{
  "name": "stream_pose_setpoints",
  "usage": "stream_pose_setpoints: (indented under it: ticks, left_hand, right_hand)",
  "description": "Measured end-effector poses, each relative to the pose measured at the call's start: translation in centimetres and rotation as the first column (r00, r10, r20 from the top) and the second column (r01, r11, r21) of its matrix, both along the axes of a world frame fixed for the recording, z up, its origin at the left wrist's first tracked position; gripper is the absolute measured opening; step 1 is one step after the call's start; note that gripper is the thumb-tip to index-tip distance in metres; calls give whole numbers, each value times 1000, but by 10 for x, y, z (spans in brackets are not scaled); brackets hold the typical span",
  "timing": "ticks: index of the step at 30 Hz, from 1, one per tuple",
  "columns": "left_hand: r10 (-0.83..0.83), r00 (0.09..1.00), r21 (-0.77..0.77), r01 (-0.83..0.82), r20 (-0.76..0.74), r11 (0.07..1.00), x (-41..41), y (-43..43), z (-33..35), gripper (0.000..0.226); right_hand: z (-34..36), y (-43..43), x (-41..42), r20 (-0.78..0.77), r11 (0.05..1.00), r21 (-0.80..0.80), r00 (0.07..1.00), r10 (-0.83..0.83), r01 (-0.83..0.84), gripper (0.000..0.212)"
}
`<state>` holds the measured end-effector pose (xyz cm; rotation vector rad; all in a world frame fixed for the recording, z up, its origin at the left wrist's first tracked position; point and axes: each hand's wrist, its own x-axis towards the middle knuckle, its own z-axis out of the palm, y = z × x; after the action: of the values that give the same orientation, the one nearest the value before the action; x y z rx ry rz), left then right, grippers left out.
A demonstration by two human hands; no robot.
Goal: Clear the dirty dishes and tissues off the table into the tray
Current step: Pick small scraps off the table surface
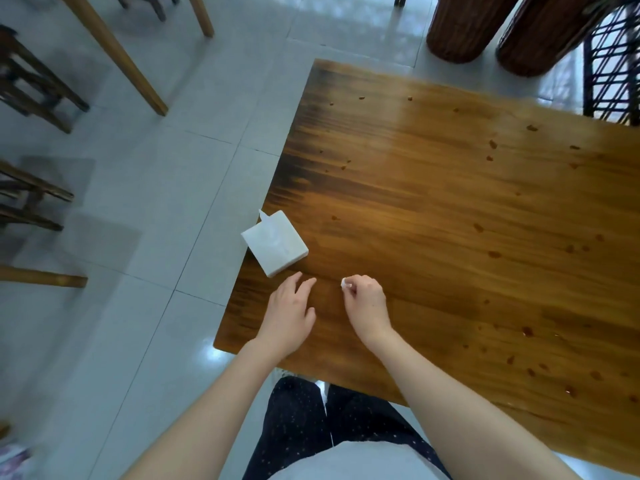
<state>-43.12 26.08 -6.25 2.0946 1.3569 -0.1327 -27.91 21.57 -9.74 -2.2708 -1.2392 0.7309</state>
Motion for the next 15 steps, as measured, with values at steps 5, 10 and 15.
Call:
stream_pose_setpoints:
  ticks: [5, 10, 15]
  left_hand:
    - [79, 992, 16, -81, 101, 997, 10, 1, 10, 46]
    - [79, 988, 79, -90, 132, 993, 13, 16, 23, 45]
    - [23, 990, 88, -36, 142, 995, 16, 48, 26, 46]
  right_hand:
    - [-6, -13, -19, 2, 969, 20, 969, 247, -247, 18]
    - [-4, 7, 8, -4, 994, 13, 994, 113, -113, 18]
    - [-1, 30, 51, -24, 958, -4, 958, -286, 286, 18]
